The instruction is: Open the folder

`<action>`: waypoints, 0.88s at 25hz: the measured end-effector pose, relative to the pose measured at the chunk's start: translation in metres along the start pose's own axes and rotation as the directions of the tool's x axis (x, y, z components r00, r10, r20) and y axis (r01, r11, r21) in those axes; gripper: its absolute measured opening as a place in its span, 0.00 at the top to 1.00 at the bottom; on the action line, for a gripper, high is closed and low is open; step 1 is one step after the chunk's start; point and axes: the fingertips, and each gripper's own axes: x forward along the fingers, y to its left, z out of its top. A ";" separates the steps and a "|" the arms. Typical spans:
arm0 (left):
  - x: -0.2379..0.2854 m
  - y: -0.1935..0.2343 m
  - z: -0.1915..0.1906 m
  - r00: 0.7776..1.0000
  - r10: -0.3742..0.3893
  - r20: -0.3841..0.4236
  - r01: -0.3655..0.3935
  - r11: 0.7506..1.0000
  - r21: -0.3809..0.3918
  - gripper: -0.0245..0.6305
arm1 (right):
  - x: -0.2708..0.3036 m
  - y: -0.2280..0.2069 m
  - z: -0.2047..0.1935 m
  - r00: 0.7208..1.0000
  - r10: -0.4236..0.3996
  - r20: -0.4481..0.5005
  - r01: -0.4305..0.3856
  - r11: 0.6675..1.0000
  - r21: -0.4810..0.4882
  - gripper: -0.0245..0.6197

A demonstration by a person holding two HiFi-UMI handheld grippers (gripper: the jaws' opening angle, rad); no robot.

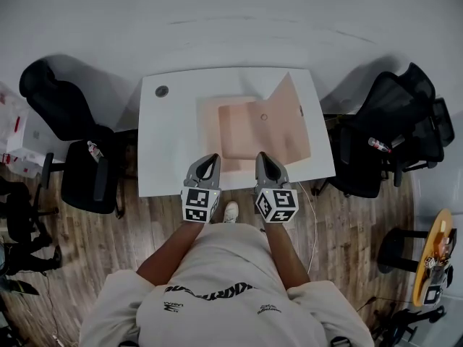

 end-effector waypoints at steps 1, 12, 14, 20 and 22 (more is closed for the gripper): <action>0.000 -0.001 0.000 1.000 0.000 0.002 0.000 1.000 0.002 0.96 | 0.000 0.002 -0.001 1.000 0.004 -0.002 -0.004 1.000 -0.002 0.96; -0.001 -0.006 0.005 1.000 -0.004 0.013 0.004 1.000 0.014 0.96 | -0.002 0.010 -0.010 0.999 0.027 -0.018 -0.027 1.000 -0.009 0.96; 0.000 -0.008 0.004 1.000 -0.007 0.012 0.006 1.000 0.016 0.96 | -0.002 0.010 -0.011 0.999 0.031 -0.021 -0.031 0.999 -0.012 0.96; -0.001 -0.009 0.004 1.000 -0.006 0.019 0.006 1.000 0.022 0.96 | -0.003 0.013 -0.013 0.999 0.044 -0.031 -0.044 0.999 -0.013 0.96; -0.001 -0.010 0.004 1.000 -0.004 0.018 0.004 1.000 0.020 0.96 | -0.003 0.012 -0.014 0.998 0.048 -0.035 -0.049 0.999 -0.010 0.96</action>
